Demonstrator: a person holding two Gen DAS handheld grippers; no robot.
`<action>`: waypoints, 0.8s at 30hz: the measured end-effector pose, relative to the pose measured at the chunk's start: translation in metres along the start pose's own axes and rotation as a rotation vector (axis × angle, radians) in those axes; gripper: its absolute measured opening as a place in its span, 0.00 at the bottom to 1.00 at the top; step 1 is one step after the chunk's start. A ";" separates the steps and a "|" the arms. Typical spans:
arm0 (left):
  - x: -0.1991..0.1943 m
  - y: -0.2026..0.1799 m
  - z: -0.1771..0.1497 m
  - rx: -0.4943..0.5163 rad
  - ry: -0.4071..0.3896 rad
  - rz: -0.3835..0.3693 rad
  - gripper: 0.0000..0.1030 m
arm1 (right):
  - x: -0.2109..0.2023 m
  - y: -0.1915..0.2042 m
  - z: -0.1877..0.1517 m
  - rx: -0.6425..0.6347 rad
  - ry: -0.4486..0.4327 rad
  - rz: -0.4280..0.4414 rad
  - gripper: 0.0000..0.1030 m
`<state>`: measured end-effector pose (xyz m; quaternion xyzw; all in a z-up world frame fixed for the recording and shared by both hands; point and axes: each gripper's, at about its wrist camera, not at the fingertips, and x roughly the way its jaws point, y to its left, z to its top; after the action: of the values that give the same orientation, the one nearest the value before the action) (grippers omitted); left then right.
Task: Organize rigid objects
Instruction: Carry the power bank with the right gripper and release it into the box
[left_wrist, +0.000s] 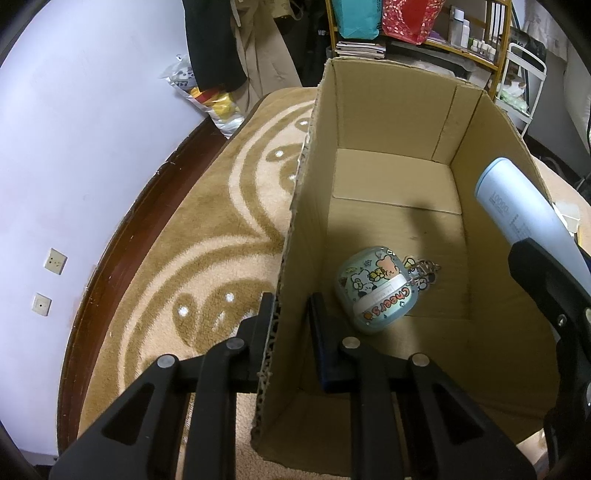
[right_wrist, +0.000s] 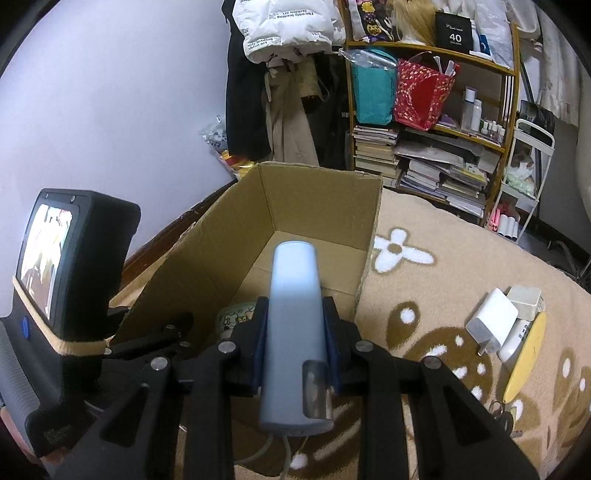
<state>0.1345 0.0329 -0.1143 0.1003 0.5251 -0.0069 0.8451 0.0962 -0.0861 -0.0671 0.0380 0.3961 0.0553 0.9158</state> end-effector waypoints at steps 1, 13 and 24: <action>0.000 0.000 0.000 0.000 0.000 0.000 0.16 | 0.000 0.000 0.000 0.000 0.001 0.000 0.28; -0.004 0.000 -0.002 0.002 -0.015 -0.015 0.17 | -0.033 0.000 0.004 -0.010 -0.073 -0.033 0.81; -0.007 0.001 -0.002 0.005 -0.024 -0.008 0.17 | -0.051 -0.037 -0.021 0.049 -0.075 -0.158 1.00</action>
<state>0.1296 0.0339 -0.1085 0.1004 0.5151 -0.0129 0.8511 0.0494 -0.1291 -0.0489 0.0310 0.3643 -0.0285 0.9303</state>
